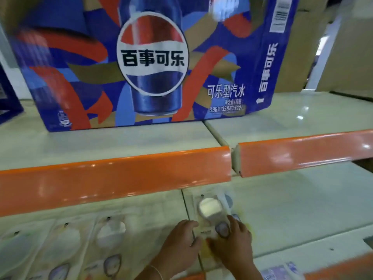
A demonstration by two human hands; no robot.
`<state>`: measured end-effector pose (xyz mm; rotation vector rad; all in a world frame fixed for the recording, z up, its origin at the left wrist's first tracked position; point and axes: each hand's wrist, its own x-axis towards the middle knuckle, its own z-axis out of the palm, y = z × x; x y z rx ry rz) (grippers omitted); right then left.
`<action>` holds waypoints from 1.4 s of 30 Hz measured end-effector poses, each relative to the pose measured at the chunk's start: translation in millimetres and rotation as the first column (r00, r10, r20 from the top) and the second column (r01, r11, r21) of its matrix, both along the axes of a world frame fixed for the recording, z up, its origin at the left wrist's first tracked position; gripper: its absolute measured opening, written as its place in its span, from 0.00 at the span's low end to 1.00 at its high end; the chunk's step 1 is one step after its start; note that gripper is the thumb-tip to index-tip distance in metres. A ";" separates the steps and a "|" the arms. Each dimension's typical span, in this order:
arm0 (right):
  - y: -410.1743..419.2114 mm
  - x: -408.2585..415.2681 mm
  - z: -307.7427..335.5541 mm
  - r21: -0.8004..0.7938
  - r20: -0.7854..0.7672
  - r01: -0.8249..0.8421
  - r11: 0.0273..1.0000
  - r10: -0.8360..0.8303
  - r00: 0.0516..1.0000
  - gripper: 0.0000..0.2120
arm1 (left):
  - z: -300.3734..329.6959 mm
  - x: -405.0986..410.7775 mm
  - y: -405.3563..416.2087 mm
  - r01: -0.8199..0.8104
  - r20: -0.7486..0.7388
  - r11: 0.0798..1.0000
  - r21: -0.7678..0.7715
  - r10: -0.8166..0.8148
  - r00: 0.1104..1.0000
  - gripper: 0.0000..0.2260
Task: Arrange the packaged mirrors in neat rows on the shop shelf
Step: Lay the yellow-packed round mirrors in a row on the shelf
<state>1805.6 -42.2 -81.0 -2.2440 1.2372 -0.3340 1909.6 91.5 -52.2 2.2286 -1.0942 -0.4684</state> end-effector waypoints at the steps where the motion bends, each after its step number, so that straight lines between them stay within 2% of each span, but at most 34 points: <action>1: -1.2 -1.8 5.7 0.062 0.057 -0.009 0.998 0.006 0.998 0.46 | -0.9 -2.9 -4.2 -0.015 -0.024 1.000 0.001 0.015 1.000 0.19; 5: -12.8 -10.3 22.6 0.242 0.164 -0.064 0.968 0.024 0.986 0.36 | -4.6 -10.0 -8.7 -0.091 -0.090 0.996 0.010 0.091 0.992 0.19; 9: -20.6 -14.8 28.3 0.492 0.358 -0.062 0.868 -0.137 0.923 0.27 | -6.6 -8.6 -6.8 -0.193 -0.177 0.980 -0.057 0.181 0.968 0.17; 12: -22.2 -13.7 24.6 0.651 0.478 -0.129 0.748 -0.272 0.835 0.30 | -2.5 -5.2 -9.1 -0.310 -0.336 0.947 -0.079 0.267 0.903 0.11; 14: -21.2 -11.3 25.3 0.721 0.531 -0.206 0.662 -0.336 0.778 0.29 | 6.2 -3.9 -13.6 -0.439 -0.553 0.891 -0.113 0.311 0.773 0.11; 16: -18.8 -7.9 24.9 0.753 0.563 -0.276 0.597 -0.368 0.740 0.23 | 19.6 -4.2 -18.3 -0.526 -0.775 0.841 -0.123 0.249 0.580 0.10; 18: -13.8 -6.1 28.0 0.759 0.585 -0.329 0.562 -0.367 0.723 0.23 | 33.6 -4.2 -20.8 -0.579 -0.909 0.811 -0.086 0.175 0.379 0.13; 20: -10.4 -5.2 29.9 0.750 0.601 -0.353 0.559 -0.353 0.717 0.24 | 41.6 -2.7 -19.9 -0.655 -0.964 0.753 -0.060 0.128 0.235 0.14; 23: -3.3 -6.8 39.2 0.752 0.626 -0.414 0.512 -0.361 0.691 0.25 | 43.6 0.6 -17.8 -0.747 -0.988 0.664 -0.015 0.107 0.115 0.12; 25: 2.6 -8.6 45.4 0.748 0.638 -0.452 0.486 -0.337 0.693 0.26 | 42.8 1.3 -16.6 -0.763 -0.991 0.646 0.026 0.118 0.065 0.12; 27: 8.1 -10.8 50.7 0.740 0.643 -0.473 0.478 -0.294 0.708 0.30 | 41.3 0.0 -15.8 -0.751 -0.988 0.659 0.042 0.141 0.068 0.12; 30: 12.3 -15.5 53.9 0.746 0.619 -0.452 0.489 -0.257 0.742 0.34 | 36.0 -0.9 -15.8 -0.746 -0.965 0.663 0.059 0.228 0.127 0.13; 32: 11.8 -18.2 53.7 0.719 0.603 -0.428 0.547 -0.186 0.776 0.37 | 34.0 -1.4 -15.1 -0.736 -0.946 0.675 0.051 0.269 0.181 0.14; 34: 10.7 -21.9 55.9 0.662 0.586 -0.446 0.602 -0.046 0.809 0.45 | 32.5 -0.1 -13.2 -0.730 -0.925 0.682 0.036 0.300 0.234 0.14; 35: 10.1 -23.5 59.3 0.645 0.575 -0.458 0.612 0.005 0.818 0.44 | 31.9 1.3 -12.0 -0.731 -0.914 0.682 0.029 0.315 0.257 0.14; 38: 11.3 -25.2 71.7 0.633 0.565 -0.508 0.584 0.100 0.819 0.30 | 34.0 5.5 -8.5 -0.716 -0.885 0.698 0.013 0.341 0.316 0.16; 42: 13.1 -22.5 75.0 0.703 0.529 -0.483 0.521 0.070 0.846 0.25 | 37.2 11.6 1.6 -0.690 -0.861 0.724 0.000 0.351 0.368 0.15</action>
